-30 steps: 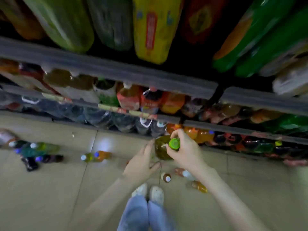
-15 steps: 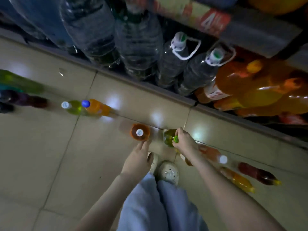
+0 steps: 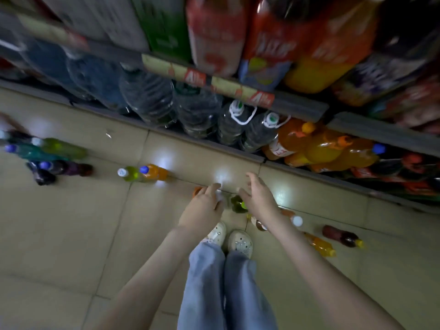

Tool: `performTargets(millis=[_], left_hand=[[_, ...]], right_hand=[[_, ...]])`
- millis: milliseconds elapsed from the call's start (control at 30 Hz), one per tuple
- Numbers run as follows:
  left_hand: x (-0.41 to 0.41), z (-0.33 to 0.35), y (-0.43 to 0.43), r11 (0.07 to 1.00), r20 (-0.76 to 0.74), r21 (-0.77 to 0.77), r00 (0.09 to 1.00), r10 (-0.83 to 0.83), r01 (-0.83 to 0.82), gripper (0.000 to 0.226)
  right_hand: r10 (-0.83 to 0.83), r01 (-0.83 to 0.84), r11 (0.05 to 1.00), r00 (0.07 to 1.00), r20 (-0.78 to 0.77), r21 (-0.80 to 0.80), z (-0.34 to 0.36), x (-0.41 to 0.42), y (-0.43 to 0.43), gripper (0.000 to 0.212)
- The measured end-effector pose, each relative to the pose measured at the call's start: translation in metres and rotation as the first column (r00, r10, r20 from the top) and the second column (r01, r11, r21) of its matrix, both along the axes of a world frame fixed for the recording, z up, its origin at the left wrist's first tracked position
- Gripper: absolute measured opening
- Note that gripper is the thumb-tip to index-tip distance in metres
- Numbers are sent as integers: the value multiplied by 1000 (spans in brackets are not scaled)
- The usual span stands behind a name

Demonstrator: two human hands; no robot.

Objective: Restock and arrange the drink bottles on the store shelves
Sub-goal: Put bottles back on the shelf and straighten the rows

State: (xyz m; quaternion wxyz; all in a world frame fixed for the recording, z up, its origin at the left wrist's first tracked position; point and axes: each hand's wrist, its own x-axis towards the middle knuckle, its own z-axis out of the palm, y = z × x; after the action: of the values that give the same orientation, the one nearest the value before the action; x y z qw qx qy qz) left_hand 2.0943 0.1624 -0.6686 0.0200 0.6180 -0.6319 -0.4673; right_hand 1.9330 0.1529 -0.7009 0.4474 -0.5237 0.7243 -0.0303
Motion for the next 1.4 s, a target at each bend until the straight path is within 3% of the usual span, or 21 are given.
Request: performTargets(millis=[133,233,367,467,600,700,767,833,967,1000,1100,1267,1400], left_hand=[[2,137,-34,996,-23,-93,1000,12,-14,45],[4,227,-64,968,-123,-242,992,36,-65,43],[3,326,-114,854,-207,-505,978,20,-124,43],[-5,382,-148,762,-272,-606,960,70,-227,52],[-18,421,-190,757,-299,-613,953,45,-228,67],[-28,437,-218,755,-325,-624,946,-16,-202,75],[-34,444,-234,767,-335,-620,940,-67,-166,82],[-43,446,-242,794,-344,-594,933,-102,-132,84],[-49,445,-239,772,-357,-613,931,-79,-170,73],[-46,446,-236,761,-357,-625,931,-78,-176,69],[-33,443,-219,717,-322,-681,941,-109,-150,60],[-11,427,-186,699,-311,-711,927,-210,-80,59],[-4,433,-156,701,-359,-703,910,-208,-117,60]], right_hand=[[-192,247,949,945,264,-194,167,15,-30,35],[-210,365,873,881,425,-324,273,15,-50,25],[-192,505,745,789,584,-437,381,10,-82,22],[-187,603,646,720,668,-468,430,8,-108,26],[-194,615,594,736,649,-519,460,10,-146,51],[-182,539,582,816,548,-609,478,9,-179,82],[-175,476,609,861,478,-635,492,10,-200,88],[-225,420,664,901,370,-619,503,13,-217,81],[-323,253,760,947,-9,-599,504,8,-228,66],[-347,232,731,936,-57,-641,503,7,-224,64],[-327,99,504,942,-83,-858,497,11,-201,47],[-63,-140,531,977,-203,-836,498,18,-157,26],[2,-105,469,993,-117,-877,505,19,-128,21]])
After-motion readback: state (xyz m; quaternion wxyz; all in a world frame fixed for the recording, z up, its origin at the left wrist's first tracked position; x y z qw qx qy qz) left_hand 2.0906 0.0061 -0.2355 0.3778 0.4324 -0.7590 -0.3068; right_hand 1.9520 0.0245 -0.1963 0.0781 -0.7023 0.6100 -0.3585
